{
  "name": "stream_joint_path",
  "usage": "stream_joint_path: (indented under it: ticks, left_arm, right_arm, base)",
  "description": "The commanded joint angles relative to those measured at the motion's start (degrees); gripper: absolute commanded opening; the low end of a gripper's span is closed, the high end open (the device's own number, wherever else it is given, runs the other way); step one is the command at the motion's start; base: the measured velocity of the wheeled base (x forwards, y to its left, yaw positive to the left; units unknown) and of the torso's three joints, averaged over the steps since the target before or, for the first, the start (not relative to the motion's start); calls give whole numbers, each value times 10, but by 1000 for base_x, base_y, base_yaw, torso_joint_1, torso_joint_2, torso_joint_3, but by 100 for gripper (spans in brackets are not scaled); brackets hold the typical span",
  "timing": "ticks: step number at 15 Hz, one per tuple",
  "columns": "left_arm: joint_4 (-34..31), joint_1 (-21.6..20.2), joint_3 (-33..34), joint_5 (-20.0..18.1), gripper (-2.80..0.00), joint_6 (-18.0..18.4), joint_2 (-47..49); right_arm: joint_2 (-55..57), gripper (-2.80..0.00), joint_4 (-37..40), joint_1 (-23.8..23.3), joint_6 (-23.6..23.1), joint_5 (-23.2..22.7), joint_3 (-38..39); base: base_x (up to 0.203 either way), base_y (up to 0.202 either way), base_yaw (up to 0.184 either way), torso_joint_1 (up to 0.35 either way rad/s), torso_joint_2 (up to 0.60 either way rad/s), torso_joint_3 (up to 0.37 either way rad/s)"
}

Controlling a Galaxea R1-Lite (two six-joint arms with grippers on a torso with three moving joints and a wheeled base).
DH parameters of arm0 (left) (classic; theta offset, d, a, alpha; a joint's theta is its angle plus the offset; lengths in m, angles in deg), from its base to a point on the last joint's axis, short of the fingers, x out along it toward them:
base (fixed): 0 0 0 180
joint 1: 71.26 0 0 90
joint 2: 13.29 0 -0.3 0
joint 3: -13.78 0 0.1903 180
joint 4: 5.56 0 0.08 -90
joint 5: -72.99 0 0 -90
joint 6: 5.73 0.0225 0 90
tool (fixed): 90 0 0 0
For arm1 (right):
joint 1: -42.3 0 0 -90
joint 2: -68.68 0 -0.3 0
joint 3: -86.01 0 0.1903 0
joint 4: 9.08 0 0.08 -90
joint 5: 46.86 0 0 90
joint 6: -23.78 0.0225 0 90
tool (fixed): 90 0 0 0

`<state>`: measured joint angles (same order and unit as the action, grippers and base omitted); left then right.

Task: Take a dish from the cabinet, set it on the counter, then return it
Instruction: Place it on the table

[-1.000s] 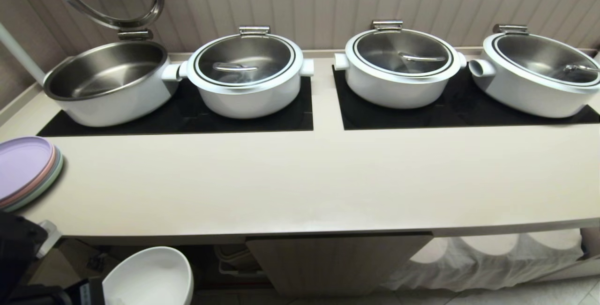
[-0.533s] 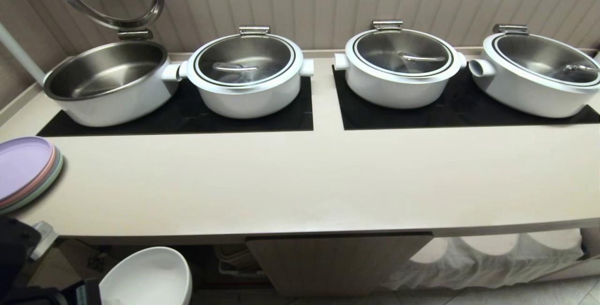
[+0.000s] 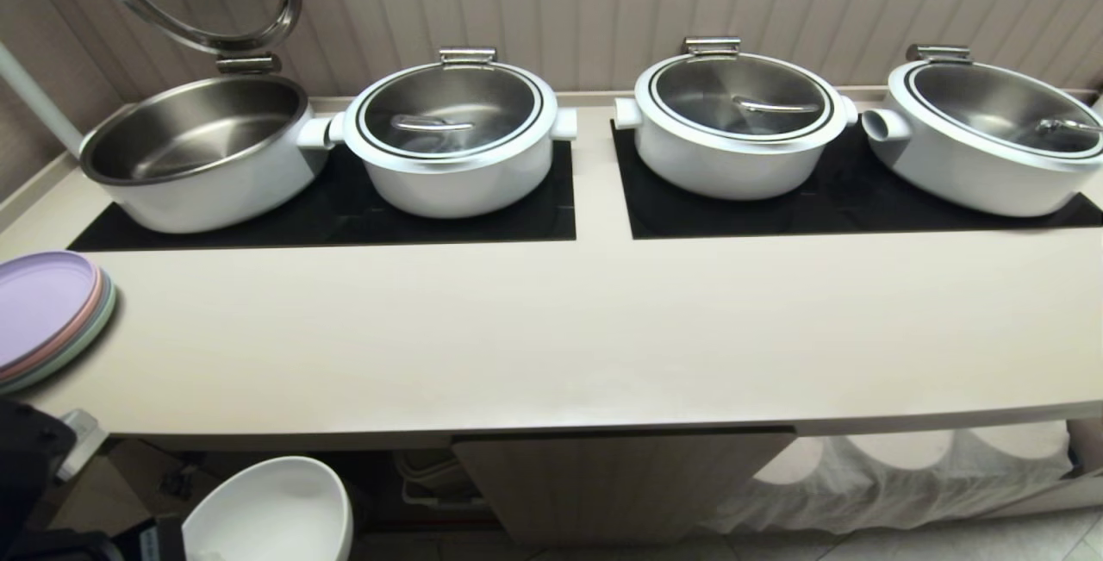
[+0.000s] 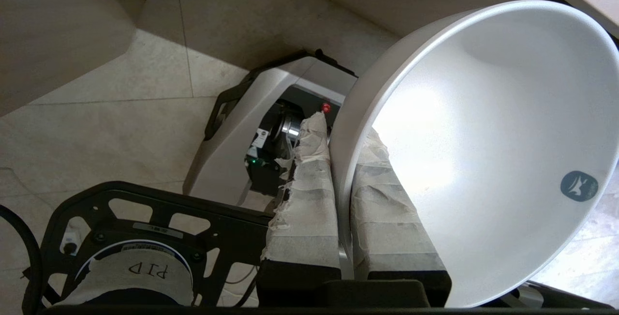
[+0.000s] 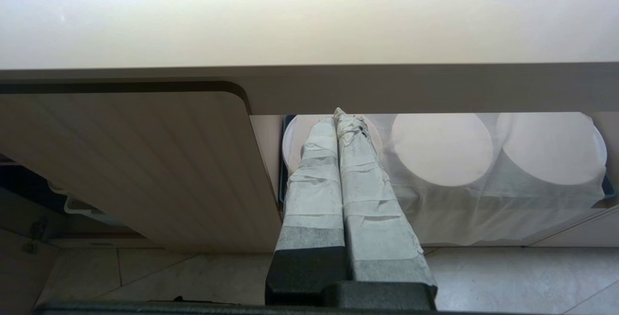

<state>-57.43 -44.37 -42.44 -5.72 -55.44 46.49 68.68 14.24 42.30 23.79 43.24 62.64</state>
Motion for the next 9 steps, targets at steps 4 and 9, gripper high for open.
stream_joint_path:
  ticks: [4,9]
  left_arm:
    - [-2,0,0,0,-280,-3,0]
    - [-2,0,0,0,-280,-4,-1]
  right_arm:
    - [0,-280,0,0,0,0,0]
    - [0,-280,0,0,0,0,0]
  base:
    - [0,0,0,0,0,0]
    - [0,0,0,0,0,0]
